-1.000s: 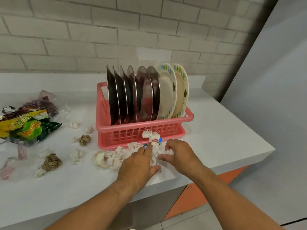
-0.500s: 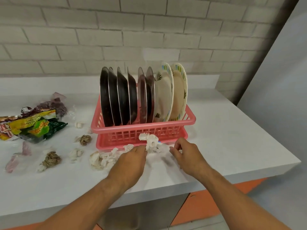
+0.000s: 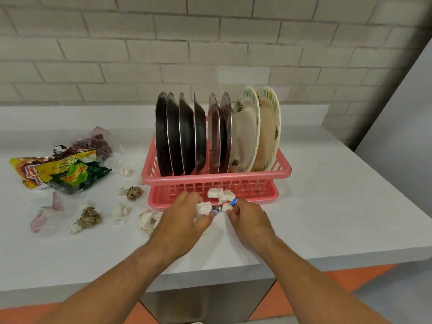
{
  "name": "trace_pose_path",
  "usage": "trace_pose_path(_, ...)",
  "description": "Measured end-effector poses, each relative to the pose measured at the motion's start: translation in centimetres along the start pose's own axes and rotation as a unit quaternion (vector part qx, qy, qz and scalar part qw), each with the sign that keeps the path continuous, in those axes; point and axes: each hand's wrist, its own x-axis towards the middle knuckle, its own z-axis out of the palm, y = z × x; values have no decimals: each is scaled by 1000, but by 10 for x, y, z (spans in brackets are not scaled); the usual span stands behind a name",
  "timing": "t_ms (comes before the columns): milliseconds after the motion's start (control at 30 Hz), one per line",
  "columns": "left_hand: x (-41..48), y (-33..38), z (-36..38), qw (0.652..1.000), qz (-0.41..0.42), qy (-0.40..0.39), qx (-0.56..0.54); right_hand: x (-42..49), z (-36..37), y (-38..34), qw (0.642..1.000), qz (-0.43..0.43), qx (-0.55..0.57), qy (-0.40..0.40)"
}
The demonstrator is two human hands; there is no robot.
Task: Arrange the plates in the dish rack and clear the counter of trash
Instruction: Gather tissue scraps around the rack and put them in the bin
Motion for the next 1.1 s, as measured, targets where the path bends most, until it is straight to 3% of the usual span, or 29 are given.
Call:
trace_pose_path(167, 9, -3, 1, 999, -25, 28, -16, -3, -5, 7, 999, 19, 30, 14)
trace_pose_path(300, 13, -1, 6, 998, -38, -36, -43, -1, -5, 0, 996, 86, 32, -4)
trace_pose_path(433, 17, -7, 11, 995, -16, -85, -49, 1, 3, -6, 996, 87, -15, -11)
trace_pose_path(700, 27, -6, 12, 999, -27, 0, -47, -13, -15, 13, 997, 55, 21, -60)
trace_pose_path(867, 40, 5, 33, 994, -107, 1, 15, -19, -24, 18, 997, 32, 37, -54)
trace_pose_path(1100, 60, 23, 50, 967, -247, -10, -57, -22, -30, 27, 998, 28, 63, -13)
